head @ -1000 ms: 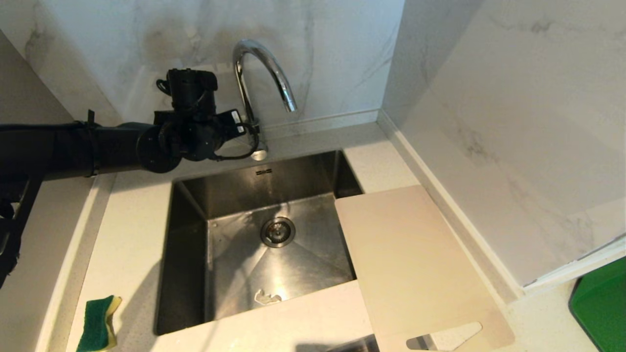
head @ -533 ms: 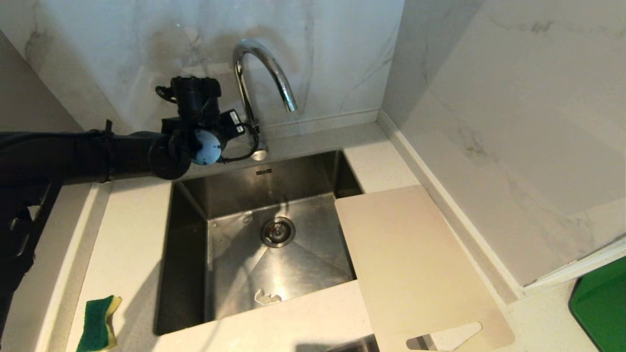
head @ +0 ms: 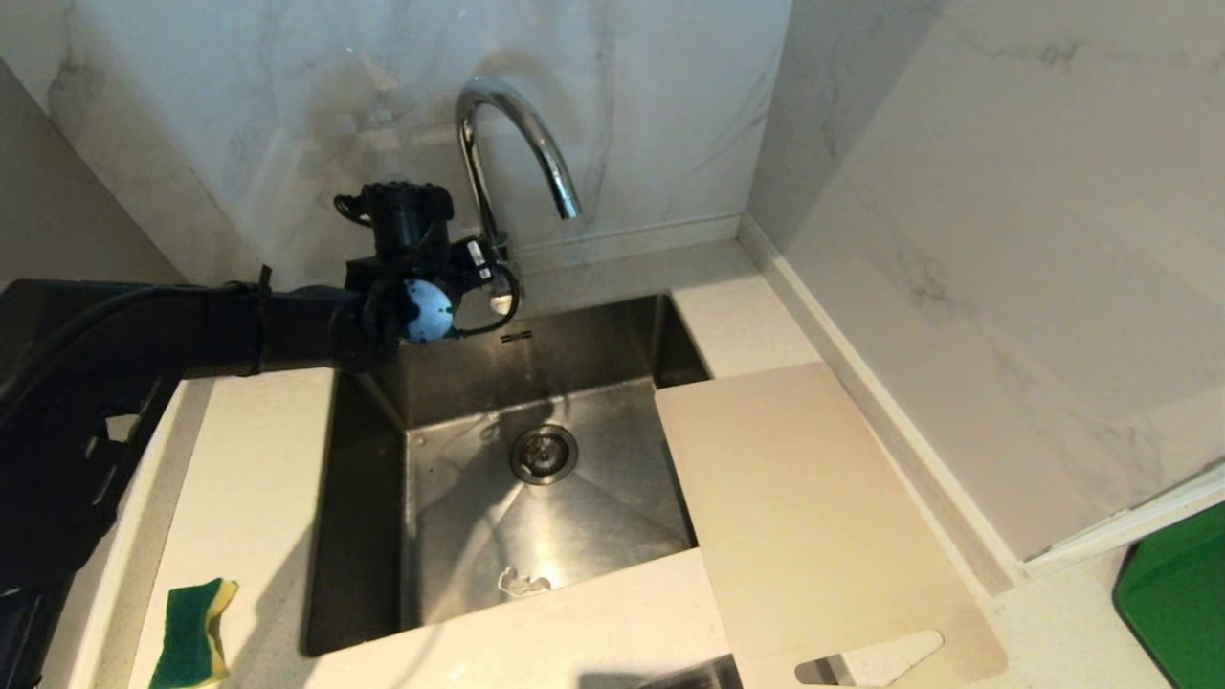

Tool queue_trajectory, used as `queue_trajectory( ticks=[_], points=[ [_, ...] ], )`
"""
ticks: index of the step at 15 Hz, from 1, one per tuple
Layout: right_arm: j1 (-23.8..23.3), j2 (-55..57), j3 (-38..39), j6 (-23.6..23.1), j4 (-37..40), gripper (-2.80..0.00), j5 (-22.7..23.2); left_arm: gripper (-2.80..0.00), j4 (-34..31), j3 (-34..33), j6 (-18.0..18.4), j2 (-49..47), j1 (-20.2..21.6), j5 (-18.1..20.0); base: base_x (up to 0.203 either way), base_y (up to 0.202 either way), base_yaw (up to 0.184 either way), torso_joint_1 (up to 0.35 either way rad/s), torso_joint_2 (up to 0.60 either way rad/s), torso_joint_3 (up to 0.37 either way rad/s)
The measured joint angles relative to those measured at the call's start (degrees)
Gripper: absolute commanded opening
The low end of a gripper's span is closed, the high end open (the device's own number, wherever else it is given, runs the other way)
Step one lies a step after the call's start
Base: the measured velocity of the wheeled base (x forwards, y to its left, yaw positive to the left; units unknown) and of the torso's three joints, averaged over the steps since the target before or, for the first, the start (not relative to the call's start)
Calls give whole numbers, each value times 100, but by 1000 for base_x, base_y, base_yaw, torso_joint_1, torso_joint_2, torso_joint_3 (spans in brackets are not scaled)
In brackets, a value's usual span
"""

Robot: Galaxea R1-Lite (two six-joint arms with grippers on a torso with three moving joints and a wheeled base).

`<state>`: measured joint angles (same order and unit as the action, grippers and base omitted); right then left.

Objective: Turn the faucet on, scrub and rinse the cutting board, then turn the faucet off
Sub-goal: Turn on the tap

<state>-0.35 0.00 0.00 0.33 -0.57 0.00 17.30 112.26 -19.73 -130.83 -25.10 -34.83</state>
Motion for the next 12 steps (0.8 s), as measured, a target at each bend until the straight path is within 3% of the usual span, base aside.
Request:
queue_trajectory(
  ticks=[12],
  points=[
    [0,0,0,0,-2,-280,0,0,125,-5,50,-424,216,122,0,0,0,0,0,0]
  ],
)
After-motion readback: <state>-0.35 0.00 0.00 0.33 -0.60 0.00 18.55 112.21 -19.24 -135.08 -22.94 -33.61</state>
